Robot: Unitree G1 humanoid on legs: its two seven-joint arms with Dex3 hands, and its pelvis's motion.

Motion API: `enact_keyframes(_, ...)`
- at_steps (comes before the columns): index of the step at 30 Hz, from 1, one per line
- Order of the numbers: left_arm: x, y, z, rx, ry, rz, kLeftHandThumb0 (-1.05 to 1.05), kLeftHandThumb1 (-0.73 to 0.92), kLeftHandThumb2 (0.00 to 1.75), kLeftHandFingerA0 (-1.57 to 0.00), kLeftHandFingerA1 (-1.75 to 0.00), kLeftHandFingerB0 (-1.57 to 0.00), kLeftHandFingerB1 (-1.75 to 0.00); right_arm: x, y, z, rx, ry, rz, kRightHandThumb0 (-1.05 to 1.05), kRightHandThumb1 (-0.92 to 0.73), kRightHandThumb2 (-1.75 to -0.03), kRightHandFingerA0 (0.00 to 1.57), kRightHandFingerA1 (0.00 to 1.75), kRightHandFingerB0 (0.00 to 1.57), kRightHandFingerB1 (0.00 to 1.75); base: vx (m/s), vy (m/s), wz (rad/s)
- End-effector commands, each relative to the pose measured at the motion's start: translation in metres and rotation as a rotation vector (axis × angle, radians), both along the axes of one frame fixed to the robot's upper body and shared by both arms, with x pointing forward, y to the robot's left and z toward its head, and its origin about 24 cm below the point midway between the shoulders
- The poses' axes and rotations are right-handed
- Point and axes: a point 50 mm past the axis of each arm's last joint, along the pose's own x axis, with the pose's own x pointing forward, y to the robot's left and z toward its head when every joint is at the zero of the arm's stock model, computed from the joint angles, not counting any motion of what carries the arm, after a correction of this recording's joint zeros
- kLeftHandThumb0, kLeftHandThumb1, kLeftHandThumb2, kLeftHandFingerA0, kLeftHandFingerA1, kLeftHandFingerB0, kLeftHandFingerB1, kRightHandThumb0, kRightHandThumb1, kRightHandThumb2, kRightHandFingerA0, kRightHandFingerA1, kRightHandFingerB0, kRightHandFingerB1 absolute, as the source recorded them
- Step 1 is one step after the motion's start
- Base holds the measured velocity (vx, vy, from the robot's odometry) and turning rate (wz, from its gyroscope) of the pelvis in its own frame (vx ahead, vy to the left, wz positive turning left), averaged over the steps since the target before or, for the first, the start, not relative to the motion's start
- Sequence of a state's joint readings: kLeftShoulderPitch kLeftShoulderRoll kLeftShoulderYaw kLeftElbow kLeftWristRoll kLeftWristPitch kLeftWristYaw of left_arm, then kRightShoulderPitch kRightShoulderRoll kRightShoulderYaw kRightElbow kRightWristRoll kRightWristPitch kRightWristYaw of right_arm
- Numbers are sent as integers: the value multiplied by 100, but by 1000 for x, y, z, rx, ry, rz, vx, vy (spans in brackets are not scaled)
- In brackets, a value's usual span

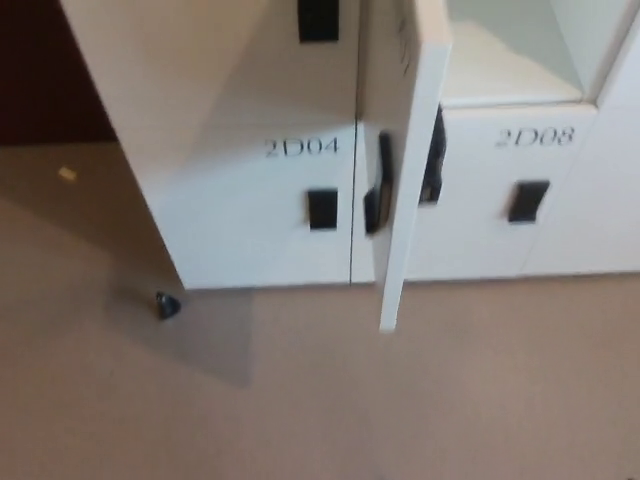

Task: The robot walks towards an open cabinet and lifts its left hand to push the door towards the right to close it.

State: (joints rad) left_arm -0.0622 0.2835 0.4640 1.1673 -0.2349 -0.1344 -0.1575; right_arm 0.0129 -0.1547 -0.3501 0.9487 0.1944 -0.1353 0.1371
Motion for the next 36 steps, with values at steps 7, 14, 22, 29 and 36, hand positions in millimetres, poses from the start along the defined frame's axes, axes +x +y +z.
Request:
enact_keyframes(7, -3, 6, 2, 26, 9, 14, -7, 63, 57, -62, -47, -51, -43, -3, -6, 1, -2, 1, -1, -9, -63, -57, 64, 60, 47, 48, 361, -173, -21)
enact_keyframes(14, -3, 6, 3, 35, 5, -4, -6, 64, 57, -62, -48, -51, -43, -3, -6, 1, 4, 0, -1, -9, -62, -57, 63, 60, 47, 48, 313, -75, -55)
enact_keyframes(22, -3, 5, 3, 35, 3, 2, -7, 64, 58, -63, -48, -51, -43, -4, -6, 0, 7, 5, 0, -9, -63, -57, 62, 59, 46, 47, 205, 227, -18)
enact_keyframes(29, -2, 4, 3, 44, 2, -20, -7, 64, 58, -63, -48, -51, -43, -6, -6, 0, 1, 9, 11, -9, -63, -57, 63, 58, 45, 46, 72, -46, -12)
enact_keyframes(36, 0, -1, 3, 38, -33, -46, -11, 65, 59, -61, -47, -50, -42, -7, -5, -1, 12, 5, 13, -9, -65, -58, 61, 58, 45, 47, 39, -220, -24)
